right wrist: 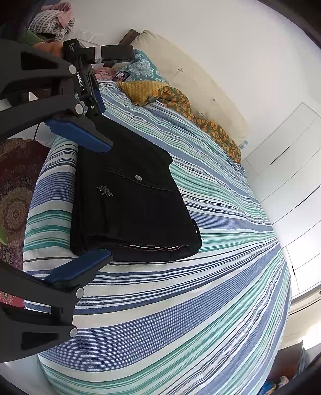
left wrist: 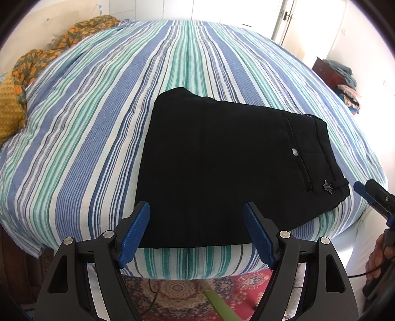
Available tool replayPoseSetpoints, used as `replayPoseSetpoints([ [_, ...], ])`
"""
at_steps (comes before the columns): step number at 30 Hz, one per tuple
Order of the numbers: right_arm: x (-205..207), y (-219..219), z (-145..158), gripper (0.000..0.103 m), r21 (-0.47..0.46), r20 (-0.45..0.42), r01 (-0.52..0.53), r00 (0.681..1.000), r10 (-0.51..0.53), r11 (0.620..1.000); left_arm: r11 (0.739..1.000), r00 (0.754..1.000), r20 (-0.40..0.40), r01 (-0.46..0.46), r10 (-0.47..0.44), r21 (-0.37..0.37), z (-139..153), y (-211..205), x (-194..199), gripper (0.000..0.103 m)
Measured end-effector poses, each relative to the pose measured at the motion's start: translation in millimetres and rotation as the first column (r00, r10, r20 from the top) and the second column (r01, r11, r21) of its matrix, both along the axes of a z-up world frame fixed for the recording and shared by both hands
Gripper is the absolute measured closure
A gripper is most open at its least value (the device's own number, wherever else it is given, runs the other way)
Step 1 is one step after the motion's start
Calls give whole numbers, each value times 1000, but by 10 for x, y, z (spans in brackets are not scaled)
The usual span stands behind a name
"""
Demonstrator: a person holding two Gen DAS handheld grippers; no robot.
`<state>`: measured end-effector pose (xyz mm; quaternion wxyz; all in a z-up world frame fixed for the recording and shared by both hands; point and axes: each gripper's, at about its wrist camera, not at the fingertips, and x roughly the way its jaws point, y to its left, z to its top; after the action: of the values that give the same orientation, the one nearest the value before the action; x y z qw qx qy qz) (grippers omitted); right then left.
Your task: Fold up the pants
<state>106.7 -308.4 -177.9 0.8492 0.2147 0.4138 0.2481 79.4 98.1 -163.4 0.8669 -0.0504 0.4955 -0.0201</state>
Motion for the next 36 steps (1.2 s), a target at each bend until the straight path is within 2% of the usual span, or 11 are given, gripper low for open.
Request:
replayPoseSetpoints([
  [7, 9, -38, -2, 22, 9, -6, 9, 1000, -9, 1000, 999, 999, 14, -51, 51, 10, 65, 244, 44, 24],
  [12, 68, -123, 40, 22, 15, -4, 19, 1000, -19, 1000, 991, 991, 23, -133, 133, 23, 117, 679, 91, 24],
  [16, 257, -315, 120, 22, 28, -29, 36, 999, -35, 999, 975, 976, -4, -216, 216, -53, 137, 1192, 143, 23],
  [20, 545, -575, 148, 22, 105, -137, 73, 989, -58, 992, 950, 960, -96, -275, 263, -145, -16, 1535, 209, 23],
  [25, 836, -531, -135, 21, 227, -320, 10, 945, 65, 974, 932, 963, -206, -227, 172, -283, -287, 1429, 386, 23],
  [30, 994, -274, -536, 21, 210, -421, -54, 896, 140, 976, 933, 965, -250, -159, 78, -323, -534, 1101, 615, 20],
  [33, 1055, -106, -738, 21, 208, -459, -112, 866, 197, 972, 910, 967, -254, -127, 25, -394, -605, 949, 769, 19],
  [34, 1077, -32, -796, 19, 224, -465, -145, 853, 236, 964, 896, 965, -262, -118, 2, -427, -621, 889, 820, 25],
  [35, 1095, 36, -849, 19, 243, -468, -178, 840, 276, 954, 876, 963, -269, -102, -33, -472, -650, 821, 857, 56],
  [36, 1113, 103, -889, 20, 248, -471, -207, 828, 305, 946, 867, 957, -284, -92, -59, -490, -662, 739, 892, 64],
])
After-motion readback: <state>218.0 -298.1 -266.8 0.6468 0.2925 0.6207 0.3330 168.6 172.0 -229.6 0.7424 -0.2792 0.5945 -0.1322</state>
